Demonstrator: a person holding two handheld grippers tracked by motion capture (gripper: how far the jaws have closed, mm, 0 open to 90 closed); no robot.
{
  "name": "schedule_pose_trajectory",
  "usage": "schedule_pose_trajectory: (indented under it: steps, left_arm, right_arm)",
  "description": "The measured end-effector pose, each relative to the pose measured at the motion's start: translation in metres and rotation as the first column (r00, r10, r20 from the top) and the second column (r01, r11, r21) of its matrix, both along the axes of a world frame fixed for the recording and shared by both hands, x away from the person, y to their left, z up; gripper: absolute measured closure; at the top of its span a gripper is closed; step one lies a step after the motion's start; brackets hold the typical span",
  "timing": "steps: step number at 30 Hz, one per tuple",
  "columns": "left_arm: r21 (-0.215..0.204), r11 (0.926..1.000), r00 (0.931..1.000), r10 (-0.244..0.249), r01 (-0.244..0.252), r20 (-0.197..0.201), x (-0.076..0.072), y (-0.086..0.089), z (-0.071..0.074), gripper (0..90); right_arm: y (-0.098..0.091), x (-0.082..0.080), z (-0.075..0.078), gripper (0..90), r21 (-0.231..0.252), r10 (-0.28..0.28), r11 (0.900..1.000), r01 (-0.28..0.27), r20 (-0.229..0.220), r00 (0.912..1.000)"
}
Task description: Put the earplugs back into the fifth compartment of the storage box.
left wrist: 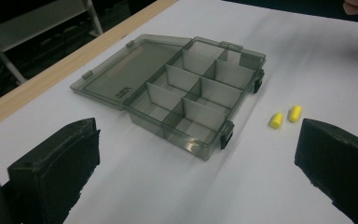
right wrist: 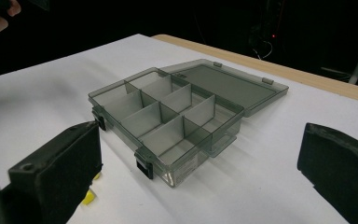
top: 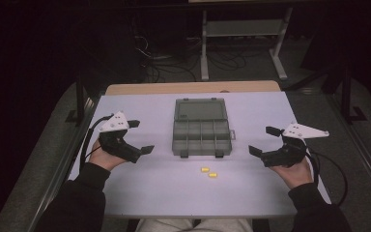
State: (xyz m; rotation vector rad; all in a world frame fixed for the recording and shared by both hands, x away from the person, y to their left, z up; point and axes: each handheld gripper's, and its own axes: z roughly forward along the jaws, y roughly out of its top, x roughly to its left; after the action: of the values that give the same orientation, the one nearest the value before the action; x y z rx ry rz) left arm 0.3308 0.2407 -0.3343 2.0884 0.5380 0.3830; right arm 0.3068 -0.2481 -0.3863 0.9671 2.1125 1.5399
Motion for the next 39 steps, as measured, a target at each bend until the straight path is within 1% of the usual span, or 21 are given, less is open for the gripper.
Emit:
schedule_pose_trajectory:
  steps: [4, 12, 17, 22, 27, 33, 39]
  left_arm:
    - [0.013, 0.9996, 0.9997, -0.024, 0.024, -0.005, 0.002, -0.009, 0.000, 0.0]
    - [0.038, 0.9979, 0.9986, -0.052, 0.052, -0.008, 0.003, -0.022, -0.003, 0.0]
    - [0.062, 0.9953, 0.9972, -0.074, 0.074, -0.011, 0.003, -0.031, -0.007, 0.0]
    - [0.060, 0.9943, 0.9961, -0.087, 0.088, -0.017, 0.004, -0.038, -0.009, 0.0]
    - [0.078, 0.9908, 0.9937, -0.109, 0.111, -0.025, 0.005, -0.047, -0.013, 0.0]
    - [0.082, 0.9871, 0.9900, -0.135, 0.138, -0.041, 0.006, -0.056, -0.018, 0.1]
    - [0.105, 0.9814, 0.9864, -0.155, 0.160, -0.053, 0.005, -0.063, -0.021, 0.3]
  right_arm:
    - [0.000, 0.000, 0.000, 0.0, -0.004, 0.003, 1.0000, -0.003, 0.000, 1.0000]
    - [0.000, 0.000, 0.000, 0.0, -0.004, 0.004, 1.0000, -0.004, 0.000, 1.0000]
    - [0.001, 0.000, 0.000, 0.0, -0.012, 0.003, 0.9999, -0.002, 0.006, 1.0000]
    - [0.000, -0.001, 0.001, 0.0, -0.007, 0.004, 1.0000, -0.004, 0.006, 1.0000]
    - [0.001, 0.000, 0.000, 0.0, -0.009, 0.010, 0.9999, -0.010, 0.004, 0.9999]
    - [0.001, 0.000, 0.000, 0.0, -0.010, 0.007, 0.9999, -0.007, 0.003, 1.0000]
    - [0.001, 0.000, 0.000, 0.0, -0.012, 0.009, 0.9999, -0.009, 0.003, 1.0000]
